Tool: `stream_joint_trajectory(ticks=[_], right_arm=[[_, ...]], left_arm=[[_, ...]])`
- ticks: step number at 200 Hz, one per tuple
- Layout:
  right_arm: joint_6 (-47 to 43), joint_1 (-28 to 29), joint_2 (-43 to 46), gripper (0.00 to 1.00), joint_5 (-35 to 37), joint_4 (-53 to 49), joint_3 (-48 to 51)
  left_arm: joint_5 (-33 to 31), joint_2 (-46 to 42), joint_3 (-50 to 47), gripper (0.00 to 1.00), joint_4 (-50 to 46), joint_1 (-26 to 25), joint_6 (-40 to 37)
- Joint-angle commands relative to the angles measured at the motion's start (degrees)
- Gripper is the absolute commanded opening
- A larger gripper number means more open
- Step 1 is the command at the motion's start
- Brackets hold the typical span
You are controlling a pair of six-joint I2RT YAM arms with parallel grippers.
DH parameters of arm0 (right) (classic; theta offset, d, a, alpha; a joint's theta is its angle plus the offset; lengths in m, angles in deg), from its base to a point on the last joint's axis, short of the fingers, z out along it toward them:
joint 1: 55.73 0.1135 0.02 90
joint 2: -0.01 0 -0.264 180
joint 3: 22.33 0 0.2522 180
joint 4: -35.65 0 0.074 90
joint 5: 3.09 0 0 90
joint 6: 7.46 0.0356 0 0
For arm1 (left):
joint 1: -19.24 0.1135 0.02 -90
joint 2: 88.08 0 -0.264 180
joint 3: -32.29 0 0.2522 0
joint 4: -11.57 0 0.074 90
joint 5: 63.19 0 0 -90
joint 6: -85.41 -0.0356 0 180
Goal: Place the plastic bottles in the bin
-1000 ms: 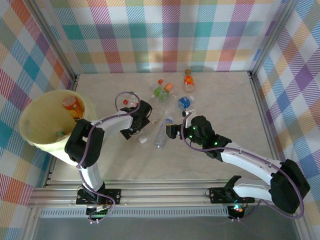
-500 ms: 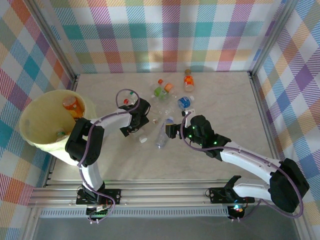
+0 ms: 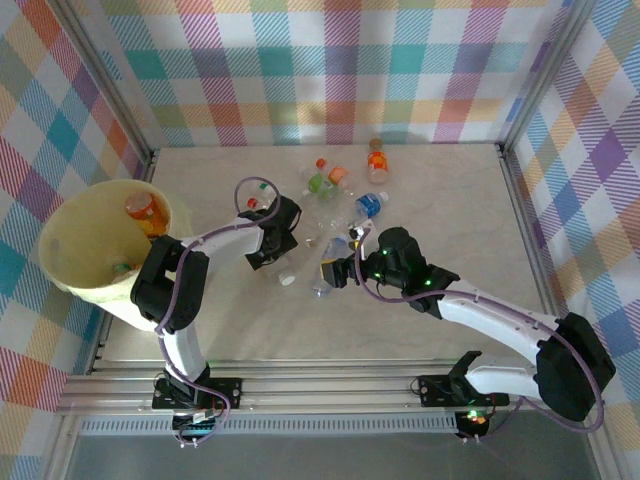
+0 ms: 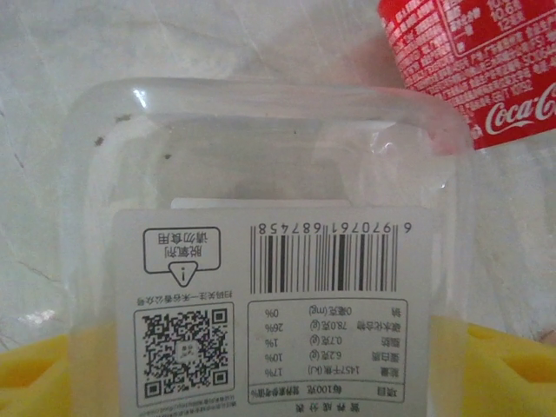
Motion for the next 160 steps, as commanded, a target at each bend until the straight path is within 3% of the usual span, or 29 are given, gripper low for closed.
stream_joint_trajectory(ticks=[1, 72, 160], right_arm=[[-5.7, 0.3, 0.2, 1.00, -5.6, 1.7, -1.7], [-12.0, 0.3, 1.3, 1.00, -12.2, 1.8, -1.7], [-11.1, 0.3, 1.4, 1.00, -10.8, 2.7, -1.6]], left_arm=[[0.8, -1.9, -0.6, 0.80, 0.1, 0.3, -1.7], [-0.6, -14.6, -2.6, 0.78, -0.2, 0.3, -6.5], [-4.5, -34.7, 1.6, 0.78, -4.2, 0.5, -14.6]])
